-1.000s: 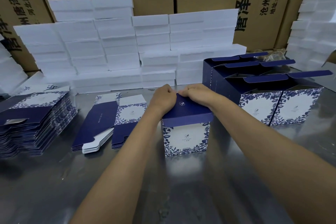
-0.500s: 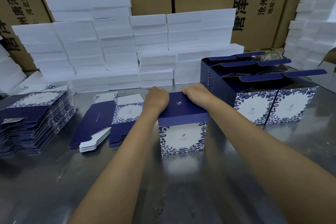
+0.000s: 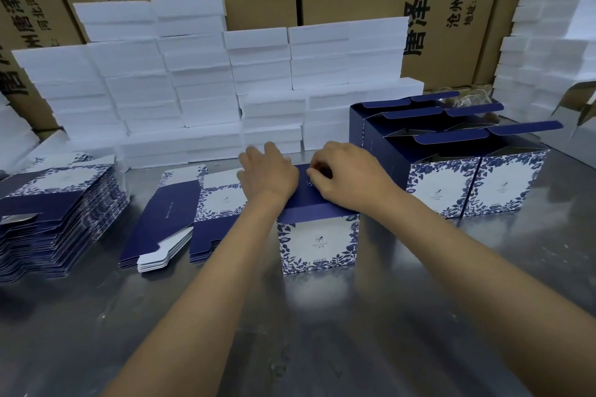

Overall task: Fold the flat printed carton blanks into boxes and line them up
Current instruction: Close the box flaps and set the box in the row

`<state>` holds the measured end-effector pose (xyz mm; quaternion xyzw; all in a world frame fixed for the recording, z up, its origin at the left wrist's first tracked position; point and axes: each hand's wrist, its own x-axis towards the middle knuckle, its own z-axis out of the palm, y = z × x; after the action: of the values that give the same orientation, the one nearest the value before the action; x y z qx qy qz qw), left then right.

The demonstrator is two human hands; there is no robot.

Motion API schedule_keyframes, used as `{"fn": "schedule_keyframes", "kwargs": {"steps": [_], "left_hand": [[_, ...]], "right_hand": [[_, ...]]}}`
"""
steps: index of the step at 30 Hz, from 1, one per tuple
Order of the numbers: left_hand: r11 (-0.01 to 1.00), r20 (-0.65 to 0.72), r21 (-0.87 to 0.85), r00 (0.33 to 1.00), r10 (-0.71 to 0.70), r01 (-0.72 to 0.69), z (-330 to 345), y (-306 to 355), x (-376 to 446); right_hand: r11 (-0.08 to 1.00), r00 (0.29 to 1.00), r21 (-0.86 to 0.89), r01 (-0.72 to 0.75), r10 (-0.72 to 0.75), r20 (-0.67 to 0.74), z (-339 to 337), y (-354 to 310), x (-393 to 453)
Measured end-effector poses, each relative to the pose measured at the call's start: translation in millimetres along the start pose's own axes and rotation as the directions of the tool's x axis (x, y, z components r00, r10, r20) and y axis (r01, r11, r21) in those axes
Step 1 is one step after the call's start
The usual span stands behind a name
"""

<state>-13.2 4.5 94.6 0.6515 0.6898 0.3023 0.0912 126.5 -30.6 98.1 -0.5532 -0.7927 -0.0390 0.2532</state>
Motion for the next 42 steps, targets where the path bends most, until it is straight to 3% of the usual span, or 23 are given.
{"fn": "schedule_keyframes", "kwargs": {"steps": [3,8,9,11,13,16,21,27,30,33,36,39,42], "left_hand": [[0.958,-0.094,-0.215,0.98,0.174,-0.191,-3.9,0.9,-8.3],[0.845,-0.054,-0.491,0.975,0.214,-0.212,-6.9,-15.9,-37.7],[0.819,-0.04,-0.536,0.975,0.217,-0.204,-7.0,-20.5,-44.9],[0.778,-0.016,-0.59,0.966,0.257,-0.216,-7.5,-29.4,-56.8],[0.752,0.035,-0.625,0.955,0.294,-0.209,-8.8,-35.8,-64.7],[0.712,0.106,-0.686,0.947,0.303,-0.151,-9.3,-42.3,-71.5],[0.634,0.135,-0.763,0.928,0.347,-0.126,-6.7,-47.6,-77.6],[0.477,-0.016,-0.868,0.968,0.252,-0.138,12.5,-46.5,-88.3],[0.485,-0.046,-0.857,0.963,0.267,-0.175,14.7,-46.6,-86.4],[0.503,0.001,-0.846,0.943,0.332,-0.176,8.6,-53.4,-81.5],[0.449,0.078,-0.888,0.927,0.367,-0.103,3.6,-65.5,-78.7],[0.394,0.07,-0.916,0.932,0.355,-0.081,3.2,-69.2,-81.0],[0.457,0.1,-0.887,0.935,0.341,-0.072,-1.4,-66.7,-81.3]], "right_hand": [[1.0,0.999,-0.004,0.028,-0.028,0.03,1.8,-3.6,-21.8],[0.982,0.984,-0.184,0.038,-0.069,-0.167,12.6,-10.5,-43.2],[0.994,0.975,-0.103,0.036,-0.058,-0.213,15.7,-8.8,-45.6],[0.955,0.966,0.294,0.026,0.052,-0.254,18.8,-3.1,-49.0],[0.768,0.978,0.64,-0.01,0.141,-0.154,18.3,4.4,-52.3],[0.617,0.993,0.783,-0.076,0.114,0.007,14.9,14.2,-60.6],[0.511,0.993,0.851,-0.119,0.054,0.107,12.1,20.4,-69.1],[0.497,0.989,0.863,-0.084,0.145,0.013,22.2,11.6,-71.6],[0.526,0.981,0.849,-0.051,0.184,-0.055,25.7,6.6,-69.6],[0.54,0.989,0.839,-0.072,0.145,-0.008,19.8,14.1,-67.9],[0.524,0.995,0.848,-0.081,0.098,0.035,17.5,22.2,-69.3],[0.511,0.991,0.858,-0.06,0.133,-0.009,21.3,21.3,-69.1],[0.571,0.993,0.82,-0.035,0.111,-0.036,19.1,20.0,-68.1]]}}
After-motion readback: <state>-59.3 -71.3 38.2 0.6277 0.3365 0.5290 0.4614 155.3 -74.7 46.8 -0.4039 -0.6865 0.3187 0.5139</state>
